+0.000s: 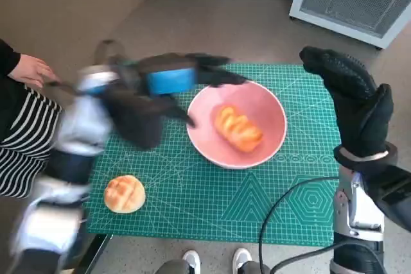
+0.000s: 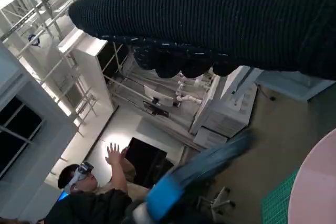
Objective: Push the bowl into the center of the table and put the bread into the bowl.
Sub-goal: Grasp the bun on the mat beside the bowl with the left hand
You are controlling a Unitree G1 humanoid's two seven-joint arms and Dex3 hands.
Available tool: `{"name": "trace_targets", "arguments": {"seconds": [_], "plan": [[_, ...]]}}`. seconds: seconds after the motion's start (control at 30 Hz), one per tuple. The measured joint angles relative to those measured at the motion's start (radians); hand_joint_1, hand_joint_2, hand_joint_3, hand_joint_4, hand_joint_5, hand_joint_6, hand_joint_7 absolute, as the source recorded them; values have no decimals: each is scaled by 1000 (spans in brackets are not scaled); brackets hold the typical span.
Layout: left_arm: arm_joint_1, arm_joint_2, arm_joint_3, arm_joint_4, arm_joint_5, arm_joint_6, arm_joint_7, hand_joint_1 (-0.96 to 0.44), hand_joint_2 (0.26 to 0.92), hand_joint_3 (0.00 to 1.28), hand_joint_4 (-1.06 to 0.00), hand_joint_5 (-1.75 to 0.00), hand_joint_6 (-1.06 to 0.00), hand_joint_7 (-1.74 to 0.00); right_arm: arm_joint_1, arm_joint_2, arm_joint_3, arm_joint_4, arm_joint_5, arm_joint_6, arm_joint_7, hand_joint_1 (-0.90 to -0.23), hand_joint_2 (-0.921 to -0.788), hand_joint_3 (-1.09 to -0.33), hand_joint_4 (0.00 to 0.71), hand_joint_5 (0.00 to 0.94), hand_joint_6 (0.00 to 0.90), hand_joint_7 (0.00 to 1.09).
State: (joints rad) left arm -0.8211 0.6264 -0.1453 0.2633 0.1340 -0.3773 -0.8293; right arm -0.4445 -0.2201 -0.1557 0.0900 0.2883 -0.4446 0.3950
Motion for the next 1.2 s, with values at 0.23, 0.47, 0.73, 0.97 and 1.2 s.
{"name": "trace_targets", "arguments": {"seconds": [0.23, 0.47, 0.73, 0.97, 1.2], "plan": [[172, 172, 97, -148, -70, -33, -72, -417, 768, 5, -87, -10, -261, -14, 0, 1, 1, -1, 1, 0, 0, -696, -921, -667, 155, 0, 56, 445], [346, 299, 213, -226, -153, -39, -121, -387, 766, 3, -118, -17, -295, -31, -1, 2, 2, 3, 4, -1, 2, -695, -921, -667, 155, 0, 56, 444], [501, 349, 265, -269, -157, -41, -126, -354, 762, 1, -144, -17, -305, -35, -6, 4, 3, 19, 22, -1, 5, -695, -921, -667, 154, 0, 55, 441], [578, 352, 263, -280, -142, -57, -126, -378, 764, 2, -152, -13, -312, -38, -14, 5, 6, 31, 26, -1, 13, -692, -921, -669, 153, 0, 54, 441], [598, 351, 236, -277, -109, -77, -121, -383, 764, 2, -157, -10, -319, -40, -25, 5, 7, 36, 31, 1, 22, -693, -921, -669, 150, 0, 54, 441]]}}
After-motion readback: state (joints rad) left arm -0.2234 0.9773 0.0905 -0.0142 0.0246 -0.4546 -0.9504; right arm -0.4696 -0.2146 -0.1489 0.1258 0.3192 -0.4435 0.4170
